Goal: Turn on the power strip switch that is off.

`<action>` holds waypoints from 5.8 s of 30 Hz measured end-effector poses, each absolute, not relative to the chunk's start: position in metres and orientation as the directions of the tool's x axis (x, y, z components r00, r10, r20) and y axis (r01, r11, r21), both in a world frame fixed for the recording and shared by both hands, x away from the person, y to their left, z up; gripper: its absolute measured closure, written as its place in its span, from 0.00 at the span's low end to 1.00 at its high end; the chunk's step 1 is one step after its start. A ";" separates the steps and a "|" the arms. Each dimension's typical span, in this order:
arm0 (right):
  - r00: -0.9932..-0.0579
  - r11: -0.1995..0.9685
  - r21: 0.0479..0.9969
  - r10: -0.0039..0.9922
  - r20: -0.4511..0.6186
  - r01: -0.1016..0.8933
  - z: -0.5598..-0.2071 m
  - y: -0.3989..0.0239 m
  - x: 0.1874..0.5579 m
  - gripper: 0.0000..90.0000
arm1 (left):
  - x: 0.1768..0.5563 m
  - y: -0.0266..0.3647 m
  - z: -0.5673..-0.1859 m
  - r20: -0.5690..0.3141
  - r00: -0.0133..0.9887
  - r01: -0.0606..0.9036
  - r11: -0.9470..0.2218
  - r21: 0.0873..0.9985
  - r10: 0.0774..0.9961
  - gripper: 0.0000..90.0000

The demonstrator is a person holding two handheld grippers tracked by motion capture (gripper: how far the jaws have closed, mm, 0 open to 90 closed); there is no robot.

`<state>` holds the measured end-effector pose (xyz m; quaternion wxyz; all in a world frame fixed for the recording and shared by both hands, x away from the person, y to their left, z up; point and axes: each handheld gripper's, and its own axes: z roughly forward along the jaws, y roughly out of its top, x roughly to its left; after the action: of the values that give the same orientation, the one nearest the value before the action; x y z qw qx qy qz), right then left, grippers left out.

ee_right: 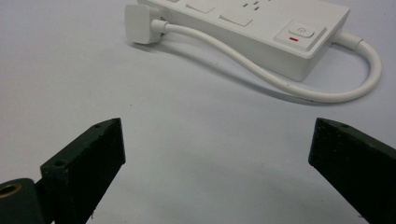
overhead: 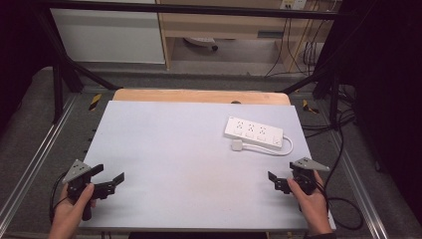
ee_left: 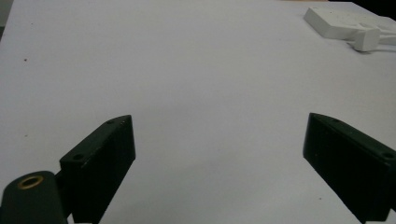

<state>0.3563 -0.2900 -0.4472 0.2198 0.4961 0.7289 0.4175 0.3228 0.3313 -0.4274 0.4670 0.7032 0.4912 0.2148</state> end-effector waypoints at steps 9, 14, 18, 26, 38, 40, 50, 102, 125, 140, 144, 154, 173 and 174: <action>-0.391 0.142 0.819 0.914 0.107 0.557 -0.446 -0.293 0.357 0.04 | 0.324 0.329 -0.428 -0.160 0.433 0.504 -0.091 0.859 0.887 0.10; -0.383 0.129 0.811 0.915 0.124 0.571 -0.443 -0.294 0.357 0.04 | 0.324 0.328 -0.430 -0.167 0.438 0.517 -0.096 0.851 0.883 0.09; -0.379 0.131 0.804 0.917 0.124 0.580 -0.443 -0.295 0.357 0.05 | 0.325 0.325 -0.432 -0.169 0.450 0.535 -0.113 0.837 0.877 0.08; -0.379 0.113 0.799 0.913 0.151 0.590 -0.441 -0.293 0.356 0.05 | 0.325 0.324 -0.434 -0.160 0.458 0.540 -0.130 0.832 0.875 0.08; -0.365 0.057 0.821 0.911 0.190 0.569 -0.435 -0.291 0.359 0.05 | 0.327 0.324 -0.438 -0.095 0.461 0.522 -0.183 0.833 0.882 0.08; -0.357 0.046 0.822 0.914 0.195 0.568 -0.434 -0.291 0.359 0.05 | 0.328 0.324 -0.438 -0.087 0.464 0.516 -0.189 0.836 0.881 0.09; -0.360 0.071 0.821 0.918 0.169 0.566 -0.424 -0.280 0.373 0.05 | 0.331 0.325 -0.439 -0.096 0.464 0.511 -0.177 0.841 0.881 0.09; -0.415 0.161 0.817 0.904 0.103 0.554 -0.348 -0.255 0.458 0.05 | 0.332 0.323 -0.442 -0.116 0.480 0.529 -0.181 0.829 0.870 0.09; -0.375 0.137 0.832 0.923 0.090 0.537 -0.347 -0.247 0.492 0.06 | 0.332 0.321 -0.444 -0.111 0.493 0.536 -0.201 0.820 0.863 0.09; -0.327 0.098 0.836 0.939 0.101 0.540 -0.350 -0.243 0.506 0.05 | 0.333 0.322 -0.444 -0.112 0.500 0.538 -0.206 0.818 0.859 0.09; -0.317 0.090 0.839 0.943 0.101 0.536 -0.352 -0.241 0.508 0.05 | 0.332 0.322 -0.444 -0.112 0.500 0.539 -0.207 0.817 0.859 0.09; -0.320 0.091 0.839 0.942 0.102 0.536 -0.357 -0.234 0.513 0.05 | 0.332 0.323 -0.444 -0.113 0.499 0.540 -0.206 0.816 0.859 0.09; -0.322 0.048 0.834 0.933 0.159 0.550 -0.379 -0.219 0.529 0.06 | 0.333 0.325 -0.445 -0.115 0.496 0.544 -0.206 0.813 0.860 0.09; -0.322 0.048 0.834 0.933 0.159 0.550 -0.379 -0.219 0.529 0.06 | 0.333 0.325 -0.445 -0.116 0.497 0.544 -0.205 0.814 0.860 0.09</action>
<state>0.5294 -0.2194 -0.3792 0.2221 0.5381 0.6890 0.4316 0.3325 0.3249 -0.4453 0.4251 0.7537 0.4656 0.1859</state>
